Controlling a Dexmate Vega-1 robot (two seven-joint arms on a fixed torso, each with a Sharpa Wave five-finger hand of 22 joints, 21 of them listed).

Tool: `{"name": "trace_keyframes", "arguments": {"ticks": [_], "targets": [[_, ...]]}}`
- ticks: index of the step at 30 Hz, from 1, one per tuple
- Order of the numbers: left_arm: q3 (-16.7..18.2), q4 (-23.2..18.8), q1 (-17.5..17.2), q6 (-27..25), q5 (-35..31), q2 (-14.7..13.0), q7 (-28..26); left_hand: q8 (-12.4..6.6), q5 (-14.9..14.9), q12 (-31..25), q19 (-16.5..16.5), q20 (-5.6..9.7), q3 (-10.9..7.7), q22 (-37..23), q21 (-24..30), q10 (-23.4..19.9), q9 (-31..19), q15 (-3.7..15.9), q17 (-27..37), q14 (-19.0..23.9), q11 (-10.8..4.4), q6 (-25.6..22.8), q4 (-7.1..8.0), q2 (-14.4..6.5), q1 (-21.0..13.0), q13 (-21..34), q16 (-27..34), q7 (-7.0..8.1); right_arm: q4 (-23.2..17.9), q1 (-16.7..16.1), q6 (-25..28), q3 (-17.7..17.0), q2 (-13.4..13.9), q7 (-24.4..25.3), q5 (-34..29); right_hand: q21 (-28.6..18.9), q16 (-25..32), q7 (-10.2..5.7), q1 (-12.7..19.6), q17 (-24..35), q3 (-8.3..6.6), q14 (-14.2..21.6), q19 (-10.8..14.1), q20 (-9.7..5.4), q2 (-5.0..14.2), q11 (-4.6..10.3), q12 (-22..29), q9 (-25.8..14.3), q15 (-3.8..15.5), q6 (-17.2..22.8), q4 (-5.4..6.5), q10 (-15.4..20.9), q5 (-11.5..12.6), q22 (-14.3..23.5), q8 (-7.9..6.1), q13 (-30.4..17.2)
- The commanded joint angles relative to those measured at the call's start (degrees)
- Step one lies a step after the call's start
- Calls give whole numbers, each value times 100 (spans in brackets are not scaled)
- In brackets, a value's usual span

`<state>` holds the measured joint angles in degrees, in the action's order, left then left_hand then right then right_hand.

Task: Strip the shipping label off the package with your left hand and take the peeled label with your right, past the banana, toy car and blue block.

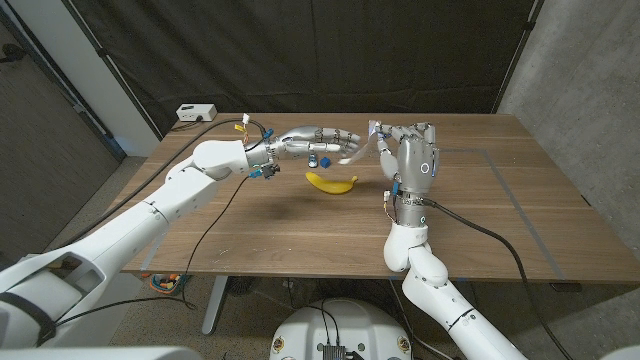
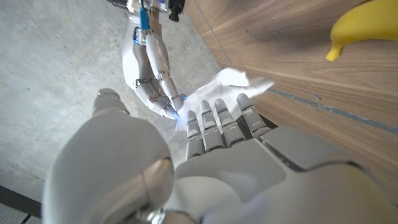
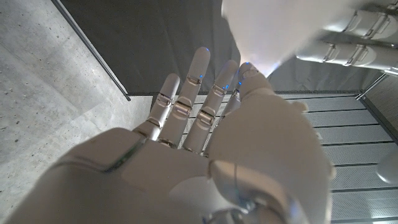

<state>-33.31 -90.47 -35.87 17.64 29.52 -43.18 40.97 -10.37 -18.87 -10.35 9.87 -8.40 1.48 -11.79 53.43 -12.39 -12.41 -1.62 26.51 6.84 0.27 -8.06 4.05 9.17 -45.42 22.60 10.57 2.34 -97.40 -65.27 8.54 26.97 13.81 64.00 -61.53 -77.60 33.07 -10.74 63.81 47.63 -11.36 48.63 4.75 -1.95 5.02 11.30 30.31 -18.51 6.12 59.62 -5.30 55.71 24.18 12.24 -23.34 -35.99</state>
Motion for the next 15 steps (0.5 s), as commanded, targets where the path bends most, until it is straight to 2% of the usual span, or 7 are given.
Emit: {"name": "trace_keyframes", "arguments": {"ticks": [1, 3, 5, 6, 8, 12, 15], "targets": [[-13, 129, 139, 352, 105, -2, 627, 25, -132, -34, 443, -84, 193, -8, -71, 370, -19, -157, -54, -366, 25, 478, -2, 17, 22, -26, -5, -106, 114, -20, -170, -164, -149, -1, 7, -57, 1, -1, -176, 30, 32, -51, -24, -832, 232, 23, 45, -1217, 748, -19, 2, -25, 40, 0, -61, -49], [145, -45, -106, 340, 90, -15, 131, -159, -233, -179, 288, -47, 175, -16, -19, 167, -14, -103, -97, -270, -60, 150, -8, -205, -104, -51, 102, -47, 109, -16, -149, -140, -113, -1, -6, -64, -4, 1, -178, 37, 39, -61, -22, -834, 239, 24, 51, -1252, 748, -28, 1, -31, 44, -3, -77, -70], [375, -341, -478, 257, 10, -12, -693, -484, -312, -428, -193, 92, -105, -27, 188, -468, 5, 185, -208, 294, -297, -801, -9, -985, -519, -131, 336, 172, 90, 6, -78, -70, -37, -1, 34, -67, -4, -8, -181, 50, 48, -67, -26, -835, 240, 24, 55, -1284, 748, -43, 0, -38, 48, -8, -89, -89], [494, -477, -670, 227, -31, 22, -1132, -681, -224, -569, -469, 208, -201, 2, 296, -946, 20, 381, -293, 696, -425, -1453, -54, -1229, -712, -188, 457, 171, 85, 16, -56, -42, -3, -1, 41, -68, -8, -10, -183, 51, 50, -71, -28, -835, 244, 25, 57, -1298, 748, -53, 1, -43, 49, -9, -93, -98], [635, -669, -878, 102, -91, 65, -1703, -940, 3, -754, -850, 360, -392, 18, 482, -1662, 56, 699, -397, 1402, -481, -2393, -210, -1537, -1086, -284, 653, 243, 70, 43, -12, 30, 80, -1, 73, -69, -6, -14, -187, 59, 55, -72, -34, -835, 248, 25, 58, -1317, 748, -64, 3, -49, 50, -12, -99, -109], [749, -1080, -1048, -424, -248, -7, -2423, -1233, 492, -1181, -1464, 446, -408, -31, 925, -3074, 107, 892, -431, 2703, -654, -3523, -285, -1544, -1188, -414, 958, -76, 66, 50, -46, 66, 123, -1, -12, -77, -17, -15, -190, 66, 65, -92, -25, -835, 253, 27, 64, -1359, 748, -68, 2, -60, 53, -17, -120, -135], [804, -1312, -1189, -662, -468, 20, -2982, -1280, 575, -1274, -1593, 433, -392, -58, 1063, -3388, 111, 914, -441, 3093, -678, -3722, -278, -1526, -1167, -439, 1046, -134, 66, 44, -82, 55, 110, -1, -95, -81, -22, -17, -190, 75, 70, -98, -27, -835, 260, 30, 67, -1394, 748, -87, 1, -72, 58, -22, -130, -156]]}}
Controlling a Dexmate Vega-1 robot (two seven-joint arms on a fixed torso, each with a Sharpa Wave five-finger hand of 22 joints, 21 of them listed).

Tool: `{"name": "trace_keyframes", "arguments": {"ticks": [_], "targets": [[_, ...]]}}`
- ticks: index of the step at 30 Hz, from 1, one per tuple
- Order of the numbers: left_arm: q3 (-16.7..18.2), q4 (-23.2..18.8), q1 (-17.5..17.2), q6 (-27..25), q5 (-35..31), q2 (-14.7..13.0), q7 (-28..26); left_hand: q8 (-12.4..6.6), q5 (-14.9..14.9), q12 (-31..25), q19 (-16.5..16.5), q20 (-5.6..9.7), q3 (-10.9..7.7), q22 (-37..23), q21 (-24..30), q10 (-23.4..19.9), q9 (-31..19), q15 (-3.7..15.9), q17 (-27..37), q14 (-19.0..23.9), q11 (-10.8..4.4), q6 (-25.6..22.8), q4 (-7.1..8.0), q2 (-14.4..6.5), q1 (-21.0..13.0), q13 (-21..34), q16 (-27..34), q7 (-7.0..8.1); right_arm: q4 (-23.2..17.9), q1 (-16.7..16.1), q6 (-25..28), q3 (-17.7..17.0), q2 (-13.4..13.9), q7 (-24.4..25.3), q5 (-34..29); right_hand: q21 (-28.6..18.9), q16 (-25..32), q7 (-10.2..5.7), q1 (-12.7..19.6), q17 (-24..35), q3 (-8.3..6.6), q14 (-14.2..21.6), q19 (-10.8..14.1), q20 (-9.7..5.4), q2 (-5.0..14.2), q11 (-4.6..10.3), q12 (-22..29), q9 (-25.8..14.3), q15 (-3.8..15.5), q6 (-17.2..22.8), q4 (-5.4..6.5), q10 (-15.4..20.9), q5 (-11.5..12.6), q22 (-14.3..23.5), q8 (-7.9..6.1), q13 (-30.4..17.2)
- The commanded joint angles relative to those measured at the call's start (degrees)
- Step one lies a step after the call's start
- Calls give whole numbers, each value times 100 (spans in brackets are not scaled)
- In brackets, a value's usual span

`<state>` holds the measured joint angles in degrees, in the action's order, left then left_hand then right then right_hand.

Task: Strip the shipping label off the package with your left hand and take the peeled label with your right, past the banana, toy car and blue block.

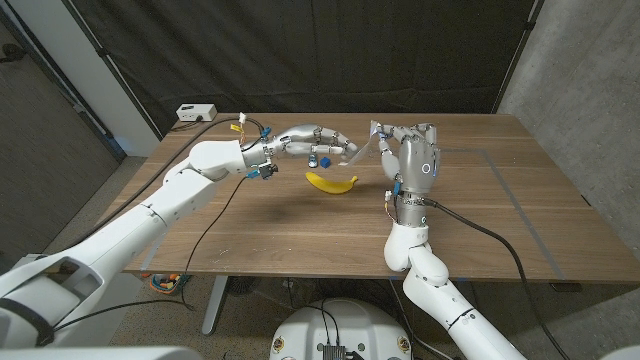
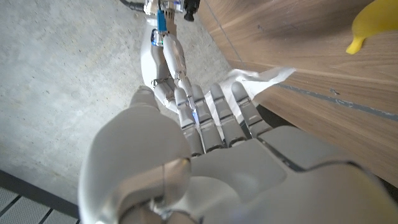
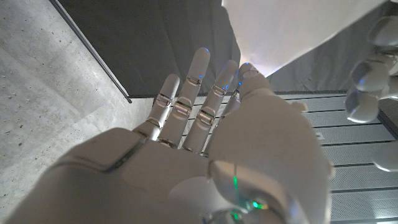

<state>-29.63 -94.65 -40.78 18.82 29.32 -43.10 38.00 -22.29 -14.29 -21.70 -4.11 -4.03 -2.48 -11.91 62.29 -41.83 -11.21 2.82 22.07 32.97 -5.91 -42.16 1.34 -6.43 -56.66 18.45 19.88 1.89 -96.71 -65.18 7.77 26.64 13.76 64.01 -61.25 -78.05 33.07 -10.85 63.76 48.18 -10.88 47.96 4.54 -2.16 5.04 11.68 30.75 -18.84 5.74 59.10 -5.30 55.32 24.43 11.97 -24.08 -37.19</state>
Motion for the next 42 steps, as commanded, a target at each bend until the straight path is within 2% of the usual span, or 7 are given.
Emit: {"name": "trace_keyframes", "arguments": {"ticks": [1, 6, 10, 15, 24, 33, 42], "targets": [[456, -937, -747, -807, -479, 51, -2840, -77, 131, -143, -197, -4, 27, -50, 191, -475, -8, 473, -1, 494, -35, -295, -1, 67, -18, -33, 111, -86, 4, 30, -21, 73, 101, -1, -158, -37, -26, -5, -188, 20, 24, -36, -6, -813, 261, -9, 26, -1372, 787, -41, 1, -35, 34, 3, -59, -44], [539, -1190, -947, -906, -869, 174, -3620, 131, 194, 54, 147, -48, 248, -181, 290, 41, -79, 418, 44, 235, -4, 253, 63, 352, 216, 11, -39, 114, 2, 38, -34, 91, 142, -1, -202, -44, -29, -10, -188, 32, 33, -38, -4, -813, 268, -8, 35, -1416, 787, -30, -2, -38, 40, -3, -86, -73], [534, -1364, -954, -1128, -1047, 193, -3886, 157, 179, 90, 205, -47, 309, -225, 344, 122, -99, 402, 72, 216, -45, 345, -11, 513, 151, 32, -40, 55, 30, 30, -137, 35, 96, -1, -341, -50, -30, -18, -182, 44, 43, -34, -1, -812, 259, -5, 43, -1415, 787, -21, -14, -37, 47, -10, -85, -101], [412, -1502, -768, -1545, -1044, 104, -3718, 181, 159, 100, 155, -91, 389, -260, 425, 101, -84, 397, 100, 234, -31, 357, -54, 671, 136, 37, -20, -81, 71, 80, -226, 61, 127, -1, -417, -52, -40, -19, -182, 50, 53, -39, -8, -811, 265, -4, 51, -1405, 787, -26, -18, -43, 55, -17, -72, -133], [130, -1547, -363, -1892, -1072, -62, -3147, 555, 21, 478, 541, -219, 691, -367, 521, 665, -97, 224, 230, -336, 184, 1126, -27, 1015, 284, -14, -136, -233, 160, 177, -265, 124, 137, -1, -574, -59, -57, -22, -169, 60, 73, -46, -10, -810, 257, 0, 67, -1366, 787, -5, -38, -35, 71, -29, -49, -191], [2, -1698, -242, -2234, -1182, -136, -3088, 506, -46, 454, 561, -262, 803, -395, 579, 556, -134, 221, 272, -256, 148, 1003, -38, 1147, 292, 6, -67, -307, 274, 160, -552, -73, -77, -1, -812, -68, -65, -17, -151, 69, 88, -34, -5, -810, 255, 0, 55, -1333, 788, 31, -58, -34, 90, -37, -39, -210], [61, -1763, -391, -2349, -1181, 1, -3496, 138, -198, 148, 206, -238, 749, -436, 906, -279, -203, 393, 398, 366, -69, 81, -152, 938, -112, 82, 233, -296, 346, 168, -751, -155, -155, -1, -944, -74, -74, -23, -146, 75, 107, -23, -13, -811, 254, -2, 47, -1336, 788, 29, -68, -18, 108, -41, -33, -222]]}}
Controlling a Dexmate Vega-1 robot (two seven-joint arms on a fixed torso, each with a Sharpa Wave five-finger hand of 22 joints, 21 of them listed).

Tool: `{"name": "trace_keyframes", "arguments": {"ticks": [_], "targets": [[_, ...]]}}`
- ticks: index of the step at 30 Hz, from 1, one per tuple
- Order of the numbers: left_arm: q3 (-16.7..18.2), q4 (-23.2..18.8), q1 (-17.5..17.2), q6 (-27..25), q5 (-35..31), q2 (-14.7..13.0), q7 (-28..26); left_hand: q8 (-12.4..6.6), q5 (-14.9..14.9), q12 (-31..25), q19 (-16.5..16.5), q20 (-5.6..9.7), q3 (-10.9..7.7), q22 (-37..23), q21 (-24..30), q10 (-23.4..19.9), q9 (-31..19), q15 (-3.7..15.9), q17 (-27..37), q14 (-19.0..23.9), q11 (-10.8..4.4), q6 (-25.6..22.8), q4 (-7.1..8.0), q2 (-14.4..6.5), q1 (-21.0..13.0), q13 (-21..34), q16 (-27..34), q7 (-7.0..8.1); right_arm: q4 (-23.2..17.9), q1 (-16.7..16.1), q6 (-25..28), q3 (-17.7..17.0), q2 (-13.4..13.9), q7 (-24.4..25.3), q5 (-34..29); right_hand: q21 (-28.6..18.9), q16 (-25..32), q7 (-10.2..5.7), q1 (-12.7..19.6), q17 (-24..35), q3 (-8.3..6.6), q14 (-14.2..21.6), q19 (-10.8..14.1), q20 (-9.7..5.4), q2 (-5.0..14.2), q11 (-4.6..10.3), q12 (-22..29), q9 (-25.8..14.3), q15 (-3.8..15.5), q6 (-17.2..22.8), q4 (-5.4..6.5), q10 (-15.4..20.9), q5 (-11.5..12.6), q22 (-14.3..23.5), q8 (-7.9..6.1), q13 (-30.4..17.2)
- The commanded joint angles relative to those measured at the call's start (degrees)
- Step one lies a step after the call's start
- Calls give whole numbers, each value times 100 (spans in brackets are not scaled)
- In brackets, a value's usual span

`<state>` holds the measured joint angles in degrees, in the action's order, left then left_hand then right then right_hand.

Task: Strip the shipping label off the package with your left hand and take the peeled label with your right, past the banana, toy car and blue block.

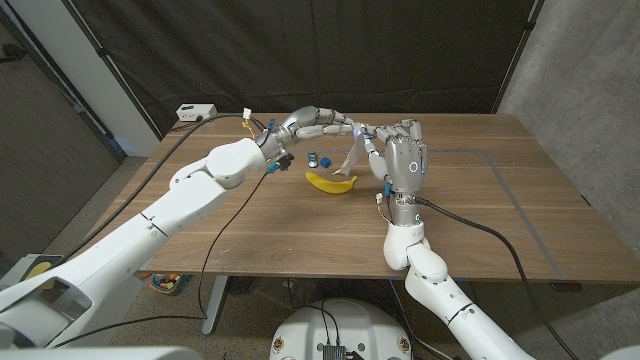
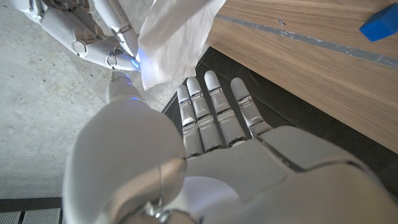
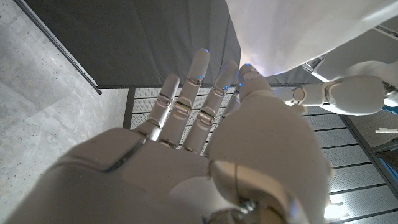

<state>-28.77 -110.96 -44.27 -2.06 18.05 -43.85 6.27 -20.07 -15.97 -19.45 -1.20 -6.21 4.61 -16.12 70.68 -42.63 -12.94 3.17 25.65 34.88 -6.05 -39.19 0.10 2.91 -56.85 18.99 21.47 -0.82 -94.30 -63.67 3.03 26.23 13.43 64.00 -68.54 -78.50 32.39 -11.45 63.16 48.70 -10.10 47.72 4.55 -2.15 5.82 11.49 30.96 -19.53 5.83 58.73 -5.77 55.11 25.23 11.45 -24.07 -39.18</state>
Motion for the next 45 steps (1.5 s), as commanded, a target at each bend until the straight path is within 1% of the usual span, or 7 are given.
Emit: {"name": "trace_keyframes", "arguments": {"ticks": [1, 11, 25, 30, 34, 40, 45], "targets": [[-20, -120, -57, -248, -41, 98, -351, -101, -31, -91, -128, -23, 46, -2, 83, -236, -27, 384, 45, 228, -55, -268, -29, 2, -100, 32, 94, -31, 113, 5, -284, -136, -159, 0, -250, -30, -3, 39, -85, 27, 31, 6, -13, -811, 176, 18, 26, -1265, 779, 65, -22, 4, 29, 11, -33, -26], [15, -75, -147, -192, 6, 277, -639, -277, -39, -228, -402, 70, 22, 121, 221, -728, 44, 512, 105, 631, -108, -873, -47, -154, -263, 59, 256, 14, 88, -62, -382, -197, -220, 0, -338, -41, -12, 48, -70, 44, 50, 11, -11, -811, 174, 19, 1, -1215, 779, 101, -39, 21, 55, 8, -10, -20], [-102, -41, 93, -398, 241, 187, -179, -237, 182, -49, -424, 130, -407, 221, 384, -918, 156, 545, 141, 738, -158, -1125, -262, -780, -931, -111, 285, 88, 145, -228, -969, -706, -723, 0, -791, -51, -27, 54, -59, 46, 75, 35, -5, -811, 168, 18, -15, -1182, 779, 122, -54, 54, 86, 3, 11, -23], [-206, -27, 291, -553, 419, 94, 251, 55, 498, -182, 100, -115, -118, 185, 412, -1001, 237, 298, 198, 590, 74, -1123, 199, -744, -76, 40, 210, -88, 157, -271, -1098, -853, -876, 0, -953, -56, -29, 51, -57, 54, 86, 39, -3, -812, 165, 18, -19, -1178, 779, 124, -57, 66, 95, 3, 16, -26], [-260, -109, 415, -706, 581, 29, 534, 113, 487, -294, 374, -230, -52, 136, 419, -1017, 232, 304, 228, 548, 65, -1265, 254, -703, 41, 152, 178, -88, 216, -269, -1186, -944, -967, 0, -1028, -62, -27, 55, -56, 61, 95, 49, -2, -813, 167, 17, -24, -1150, 779, 146, -59, 70, 102, 4, 27, -31], [-216, -31, 533, -1017, 1421, 89, 1080, 83, 477, -946, 1026, -530, -309, -184, 670, -1060, 235, 389, 742, 446, 19, -2240, -94, -896, -415, 863, 442, -192, 274, -283, -1333, -1105, -1126, 0, -1195, -72, -30, 52, -44, 70, 109, 55, -6, -814, 164, 17, -34, -1149, 779, 142, -69, 89, 117, 6, 34, -28], [-137, -41, 432, -1112, 1698, 185, 835, 266, 369, -1837, 1059, -583, -874, -732, 1411, -965, 203, 523, 1294, 511, -21, -2742, -685, -1182, -1251, 1969, 755, -228, 326, -283, -1440, -1189, -1221, 0, -1249, -83, -37, 70, -35, 74, 117, 56, -13, -816, 168, 15, -54, -1116, 779, 170, -75, 96, 130, 9, 45, -13]]}}
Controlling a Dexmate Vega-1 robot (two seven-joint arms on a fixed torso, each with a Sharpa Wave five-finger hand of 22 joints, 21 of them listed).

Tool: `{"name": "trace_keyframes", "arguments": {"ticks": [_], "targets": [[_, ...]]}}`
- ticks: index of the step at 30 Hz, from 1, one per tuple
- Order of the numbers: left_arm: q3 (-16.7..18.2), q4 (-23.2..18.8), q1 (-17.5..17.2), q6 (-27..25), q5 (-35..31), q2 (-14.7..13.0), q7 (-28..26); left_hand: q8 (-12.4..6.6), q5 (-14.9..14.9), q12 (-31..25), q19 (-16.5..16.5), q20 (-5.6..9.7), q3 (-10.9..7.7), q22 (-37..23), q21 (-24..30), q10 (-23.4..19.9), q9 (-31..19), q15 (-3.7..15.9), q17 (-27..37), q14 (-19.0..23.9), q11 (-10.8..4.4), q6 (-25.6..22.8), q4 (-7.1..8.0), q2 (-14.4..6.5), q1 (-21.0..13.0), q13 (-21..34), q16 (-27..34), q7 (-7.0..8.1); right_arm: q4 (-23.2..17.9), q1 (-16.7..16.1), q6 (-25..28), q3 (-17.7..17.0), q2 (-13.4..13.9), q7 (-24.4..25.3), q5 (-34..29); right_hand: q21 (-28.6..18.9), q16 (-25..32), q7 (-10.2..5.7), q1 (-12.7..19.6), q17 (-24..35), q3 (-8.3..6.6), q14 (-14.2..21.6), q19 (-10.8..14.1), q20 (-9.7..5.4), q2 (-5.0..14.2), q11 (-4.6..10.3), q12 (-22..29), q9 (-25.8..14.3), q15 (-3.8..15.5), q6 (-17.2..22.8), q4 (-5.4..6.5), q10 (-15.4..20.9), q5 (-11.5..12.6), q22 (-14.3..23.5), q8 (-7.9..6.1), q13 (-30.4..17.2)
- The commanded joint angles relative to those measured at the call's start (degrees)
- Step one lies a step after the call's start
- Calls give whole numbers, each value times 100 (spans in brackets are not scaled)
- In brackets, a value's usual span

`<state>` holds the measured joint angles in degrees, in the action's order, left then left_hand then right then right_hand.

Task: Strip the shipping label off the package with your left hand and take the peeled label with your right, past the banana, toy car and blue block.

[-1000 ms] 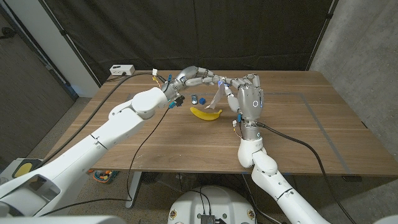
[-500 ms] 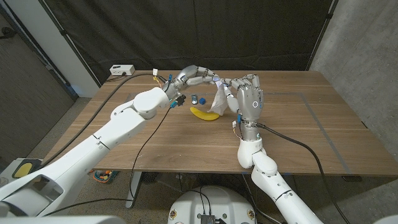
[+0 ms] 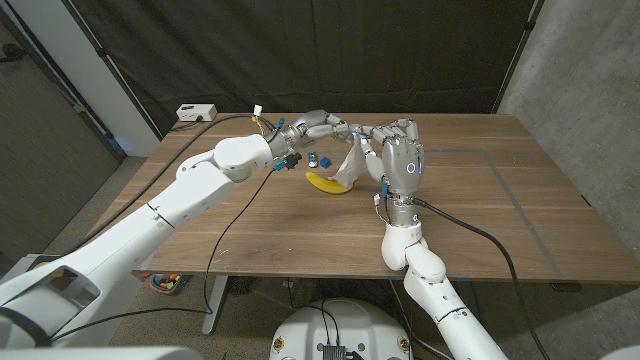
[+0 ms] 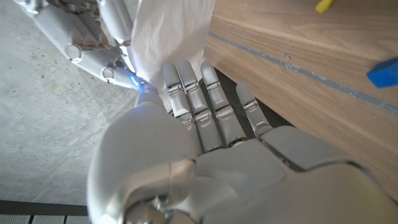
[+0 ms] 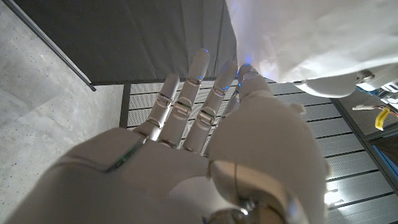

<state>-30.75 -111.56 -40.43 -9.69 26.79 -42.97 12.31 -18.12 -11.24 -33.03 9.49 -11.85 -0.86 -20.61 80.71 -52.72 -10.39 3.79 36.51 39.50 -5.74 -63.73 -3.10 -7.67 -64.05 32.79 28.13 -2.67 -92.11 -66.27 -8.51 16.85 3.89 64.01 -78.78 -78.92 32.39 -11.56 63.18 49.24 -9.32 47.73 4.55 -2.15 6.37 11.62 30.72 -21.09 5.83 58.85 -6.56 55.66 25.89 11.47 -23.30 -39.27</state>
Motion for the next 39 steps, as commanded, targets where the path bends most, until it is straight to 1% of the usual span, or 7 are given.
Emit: {"name": "trace_keyframes", "arguments": {"ticks": [1, 2, 6, 13, 18, 25, 39], "targets": [[59, 30, 60, -385, 864, 95, 226, 33, -142, -581, -17, -17, -404, -324, 471, 31, -94, 493, 231, 110, -55, -393, -424, -149, -629, 703, 99, -33, 115, -25, -305, -274, -293, -1, -250, -41, -32, 82, -36, 26, 40, 60, -13, -816, 113, 2, -28, -962, 778, 157, 5, 44, 65, 7, -32, -6], [56, 38, 66, -407, 893, 89, 225, -20, -207, -780, -49, 16, -511, -383, 567, -2, -163, 514, 269, 180, -73, -533, -484, -154, -730, 922, 90, -143, 125, -21, -339, -293, -309, -1, -257, -42, -29, 82, -36, 30, 41, 64, -13, -816, 113, 2, -27, -964, 778, 160, 4, 47, 65, 8, -34, -8], [44, 34, 70, -433, 948, 56, 202, -28, -328, -1058, -46, -35, -691, -456, 654, 198, -308, 532, 441, 219, 29, -476, -509, -191, -835, 1357, 121, -290, 182, 8, -385, -340, -364, -1, -269, -48, -27, 86, -33, 36, 45, 68, -17, -817, 113, 2, -19, -968, 778, 166, 2, 57, 69, 10, -37, -21], [100, -66, -32, -456, 956, 37, -122, -90, -321, -1389, 37, -42, -750, -563, 741, 292, -527, 498, 730, 91, 18, -390, -458, -183, -803, 1829, 224, -278, 256, 30, -524, -474, -520, -1, -305, -63, -39, 87, -24, 35, 54, 58, -30, -821, 115, 3, -23, -980, 778, 168, -3, 58, 77, 18, -42, -30], [197, -188, -192, -510, 1002, 66, -523, -121, -300, -1539, -25, 9, -816, -595, 760, 354, -622, 497, 833, 48, -3, -362, -439, -199, -805, 2052, 239, -293, 339, -12, -692, -773, -901, -1, -425, -76, -42, 87, -21, 35, 61, 62, -43, -822, 119, -2, -32, -1005, 778, 166, -4, 67, 87, 23, -54, -22], [283, -340, -397, -414, 929, 92, -961, -150, -264, -1583, -92, 32, -882, -614, 759, 372, -706, 471, 902, 21, -13, -342, -425, -202, -802, 2084, 229, -280, 448, -37, -963, -1204, -1434, -1, -588, -101, -32, 98, -19, 53, 75, 69, -102, -773, 131, -7, -7, -1065, 776, 156, -2, 113, 107, 39, -82, -53], [334, -422, -555, -344, 889, 118, -1295, -226, -143, -1646, -175, 72, -1041, -658, 735, 487, -906, 470, 1013, 6, -78, -280, -359, -187, -727, 2120, 158, -185, 629, 23, -1238, -1646, -1905, -1, -673, -134, -5, 155, -14, 108, 83, 81, -119, -633, 126, -17, -7, -1130, 776, 172, -10, 186, 201, 39, -123, -28]]}}
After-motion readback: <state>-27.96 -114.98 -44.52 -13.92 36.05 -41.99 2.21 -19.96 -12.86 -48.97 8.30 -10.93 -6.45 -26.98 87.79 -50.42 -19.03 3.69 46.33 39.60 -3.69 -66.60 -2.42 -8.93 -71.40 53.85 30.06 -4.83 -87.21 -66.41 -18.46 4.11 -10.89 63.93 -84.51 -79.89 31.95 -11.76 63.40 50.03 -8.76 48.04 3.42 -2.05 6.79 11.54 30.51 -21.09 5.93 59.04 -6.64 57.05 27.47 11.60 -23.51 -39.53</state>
